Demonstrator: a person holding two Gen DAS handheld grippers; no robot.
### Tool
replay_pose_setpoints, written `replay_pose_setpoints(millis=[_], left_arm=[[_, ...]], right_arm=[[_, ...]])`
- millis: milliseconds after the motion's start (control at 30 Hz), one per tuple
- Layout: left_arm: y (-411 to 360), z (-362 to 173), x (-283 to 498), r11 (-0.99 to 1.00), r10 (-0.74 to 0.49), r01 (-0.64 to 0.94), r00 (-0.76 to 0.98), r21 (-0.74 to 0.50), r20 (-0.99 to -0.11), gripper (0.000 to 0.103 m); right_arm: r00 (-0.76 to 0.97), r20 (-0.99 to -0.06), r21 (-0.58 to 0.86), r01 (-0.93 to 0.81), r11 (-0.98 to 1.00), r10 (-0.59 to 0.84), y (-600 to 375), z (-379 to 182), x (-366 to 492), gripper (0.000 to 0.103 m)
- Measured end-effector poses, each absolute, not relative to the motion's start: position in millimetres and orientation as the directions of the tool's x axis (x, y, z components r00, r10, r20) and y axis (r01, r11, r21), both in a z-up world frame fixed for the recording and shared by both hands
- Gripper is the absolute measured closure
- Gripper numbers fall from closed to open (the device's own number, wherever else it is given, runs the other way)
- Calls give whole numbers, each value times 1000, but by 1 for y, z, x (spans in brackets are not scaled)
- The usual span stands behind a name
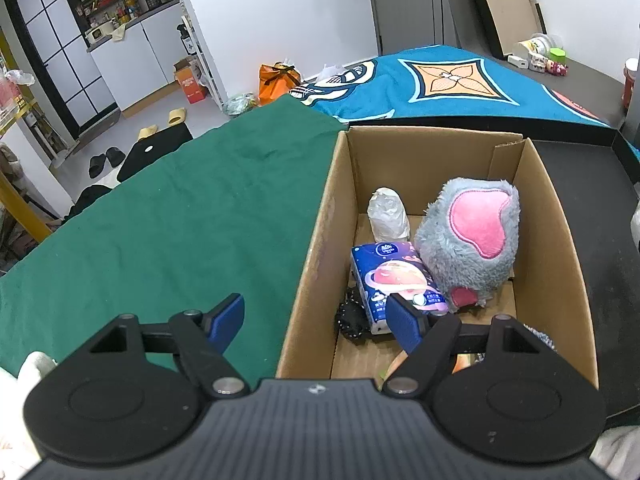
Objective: Organize soft objects
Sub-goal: 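Lift the bag with the right tool and carry it over the box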
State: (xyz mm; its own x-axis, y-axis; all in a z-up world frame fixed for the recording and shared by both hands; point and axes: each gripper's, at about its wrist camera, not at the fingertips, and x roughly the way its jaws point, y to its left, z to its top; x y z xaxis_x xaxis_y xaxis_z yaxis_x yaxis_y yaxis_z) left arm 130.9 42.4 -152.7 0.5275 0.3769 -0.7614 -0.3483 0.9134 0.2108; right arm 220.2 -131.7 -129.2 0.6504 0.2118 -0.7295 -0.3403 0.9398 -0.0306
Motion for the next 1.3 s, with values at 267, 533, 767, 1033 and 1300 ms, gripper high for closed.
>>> replay_pose_setpoints(millis=[267,533,767,1033,1300], left_arm=[[50,-150,123,923,344,-347,552,166,-759,27],[56,-149,116,931,317,-342,573,131,-755,27],[62,-149,110,934,293,-343,586,96,-755,30],[74,-155,105,933,262,-356,592,45,-762,49],[83,-166,97,933,214,-360,589,-16,-779,83]], right_arm=[[661,-697,-5,-391,920,277,-113,-111,211,65],[656,-660,32,-463,886,367,-88,-87,199,65],[655,-640,30,-500,865,401,-68,-72,190,65],[628,-651,57,-519,853,426,-51,-68,182,65],[560,-675,162,-522,837,480,-36,-72,177,65]])
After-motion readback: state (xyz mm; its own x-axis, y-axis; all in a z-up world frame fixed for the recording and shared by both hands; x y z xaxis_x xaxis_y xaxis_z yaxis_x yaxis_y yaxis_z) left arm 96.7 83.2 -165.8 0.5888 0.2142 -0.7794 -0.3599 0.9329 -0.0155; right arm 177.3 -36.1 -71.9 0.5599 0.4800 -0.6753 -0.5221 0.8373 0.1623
